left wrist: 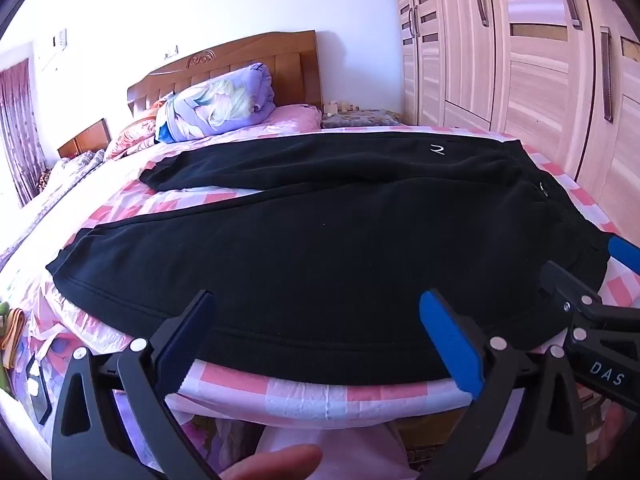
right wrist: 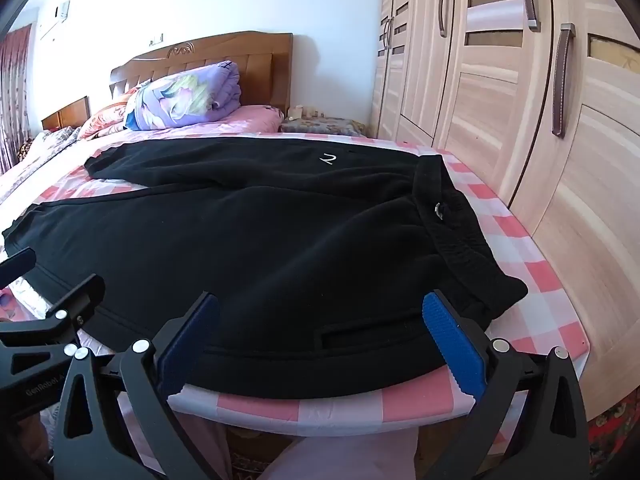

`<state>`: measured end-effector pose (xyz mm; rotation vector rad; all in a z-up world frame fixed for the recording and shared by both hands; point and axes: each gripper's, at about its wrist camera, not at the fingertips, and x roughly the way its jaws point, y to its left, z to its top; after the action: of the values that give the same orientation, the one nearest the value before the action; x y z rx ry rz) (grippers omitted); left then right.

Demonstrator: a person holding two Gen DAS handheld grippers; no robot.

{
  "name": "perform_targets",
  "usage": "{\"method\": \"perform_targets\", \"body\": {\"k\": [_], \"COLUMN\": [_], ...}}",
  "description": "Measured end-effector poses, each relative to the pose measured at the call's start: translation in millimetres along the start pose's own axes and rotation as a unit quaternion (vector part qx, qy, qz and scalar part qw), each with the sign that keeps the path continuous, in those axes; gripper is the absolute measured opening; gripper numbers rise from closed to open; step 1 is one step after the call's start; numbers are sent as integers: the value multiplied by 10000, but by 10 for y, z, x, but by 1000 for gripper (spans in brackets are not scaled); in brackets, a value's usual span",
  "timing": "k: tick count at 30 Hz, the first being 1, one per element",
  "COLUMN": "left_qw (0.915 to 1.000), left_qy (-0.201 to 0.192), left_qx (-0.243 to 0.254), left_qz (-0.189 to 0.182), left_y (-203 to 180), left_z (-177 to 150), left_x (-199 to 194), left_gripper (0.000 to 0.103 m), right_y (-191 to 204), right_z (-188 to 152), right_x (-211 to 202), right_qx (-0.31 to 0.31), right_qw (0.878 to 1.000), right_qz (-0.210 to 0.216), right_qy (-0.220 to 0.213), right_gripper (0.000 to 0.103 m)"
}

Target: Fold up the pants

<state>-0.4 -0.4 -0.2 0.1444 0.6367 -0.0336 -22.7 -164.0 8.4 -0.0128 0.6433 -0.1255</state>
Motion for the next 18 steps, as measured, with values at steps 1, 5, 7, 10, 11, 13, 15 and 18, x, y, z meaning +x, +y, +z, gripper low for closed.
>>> {"method": "perform_targets", "body": {"k": [1, 5, 7, 10, 11, 13, 15, 18], "left_qw": [10000, 9999, 9998, 9996, 9996, 9995, 9995, 9994], "left_qy": [0, 57, 93, 136, 141, 149, 165, 176], "left_qx": [17, 39, -200, -248, -258, -259, -263, -285], "left_qz": [25, 83, -15, -29, -33, -32, -37, -45], "left_y": [-5, -48, 24, 127, 139, 144, 141, 149], "left_z": [-1, -1, -24, -63, -69, -80, -78, -85], "left_x": [5, 38, 17, 70, 74, 86, 91, 89], "left_gripper": [102, 102, 102, 102, 102, 102, 102, 102], "right_y": [-1, -45, -98, -8, -24, -28, -32, -28], "right_z": [0, -11, -22, -12, -13, -12, -15, -24], "right_x": [-5, -18, -13, 0, -1, -1, -2, 0], "right_qx": [29, 127, 159, 41, 51, 79, 81, 75], "right_qw": [10000, 9999, 9999, 9999, 9999, 9999, 9999, 9999], "right_qz": [25, -24, -12, -130, -126, -112, -117, -116], "right_qy": [9, -14, 3, 32, 26, 24, 27, 27], "right_gripper": [99, 99, 99, 99, 99, 99, 99, 99]}}
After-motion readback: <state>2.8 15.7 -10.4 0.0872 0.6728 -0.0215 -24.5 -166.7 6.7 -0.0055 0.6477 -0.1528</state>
